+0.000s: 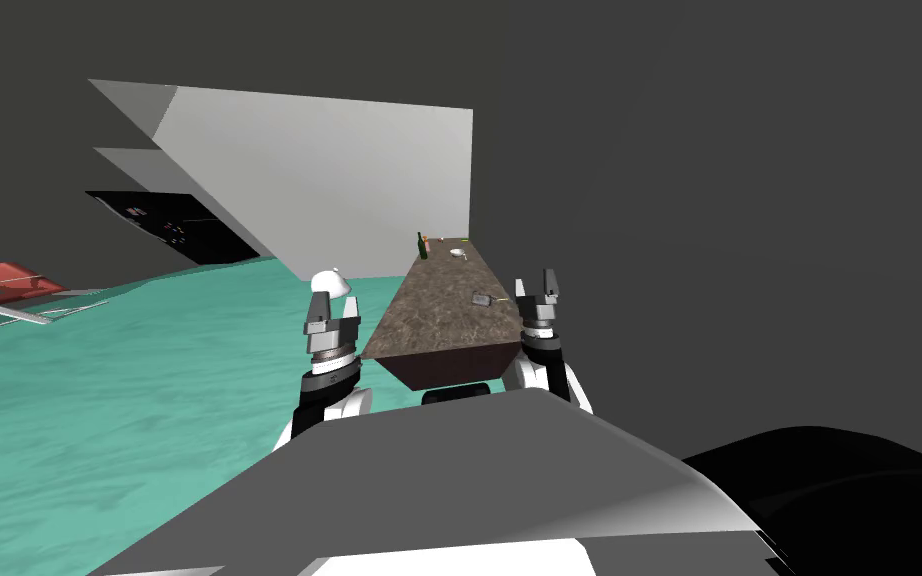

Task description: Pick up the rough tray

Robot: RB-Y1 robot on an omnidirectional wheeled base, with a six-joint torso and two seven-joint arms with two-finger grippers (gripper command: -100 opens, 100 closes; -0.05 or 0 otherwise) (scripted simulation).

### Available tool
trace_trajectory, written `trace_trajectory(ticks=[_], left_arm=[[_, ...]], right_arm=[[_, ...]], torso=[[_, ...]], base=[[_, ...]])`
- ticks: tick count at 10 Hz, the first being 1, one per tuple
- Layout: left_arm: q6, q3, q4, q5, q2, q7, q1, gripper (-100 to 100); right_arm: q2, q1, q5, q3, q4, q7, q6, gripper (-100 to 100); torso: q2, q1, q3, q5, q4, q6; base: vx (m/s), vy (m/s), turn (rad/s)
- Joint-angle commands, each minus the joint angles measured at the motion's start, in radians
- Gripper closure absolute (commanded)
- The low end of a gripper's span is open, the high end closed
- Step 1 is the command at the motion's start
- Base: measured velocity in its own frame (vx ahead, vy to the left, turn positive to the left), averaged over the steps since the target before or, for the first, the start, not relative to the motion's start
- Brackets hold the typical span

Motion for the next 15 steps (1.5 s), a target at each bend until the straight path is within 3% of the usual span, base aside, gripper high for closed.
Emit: trace_trajectory(ticks=[1, 8, 10, 15], left_arm=[[0.000, 0.000, 0.000, 0.000, 0.000, 0.000, 0.000, 0], [0.000, 0.000, 0.000, 0.000, 0.000, 0.000, 0.000, 0], [0.000, 0.000, 0.000, 0.000, 0.000, 0.000, 0.000, 0], [0.000, 0.000, 0.000, 0.000, 0.000, 0.000, 0.000, 0]], right_arm=[[-0.039, -0.006, 0.008, 0.002, 0.013, 0.006, 0.006, -100], [-0.225, -0.054, 0.072, 0.022, 0.115, 0.054, 0.050, -100], [-0.295, -0.082, 0.111, 0.035, 0.175, 0.082, 0.075, -100], [-0.412, -0.115, 0.156, 0.051, 0.246, 0.114, 0.102, -100]], torso=[[0.000, 0.000, 0.000, 0.000, 0.000, 0.000], [0.005, 0.004, 0.003, 0.001, 0.001, 0.000], [0.005, 0.002, 0.003, 0.001, 0.001, 0.000], [0.005, 0.003, 0.003, 0.001, 0.001, 0.000]], base=[[-0.030, 0.011, 0.039], [-0.067, 0.040, 0.067], [-0.100, 0.052, 0.113], [-0.068, 0.048, 0.074]])
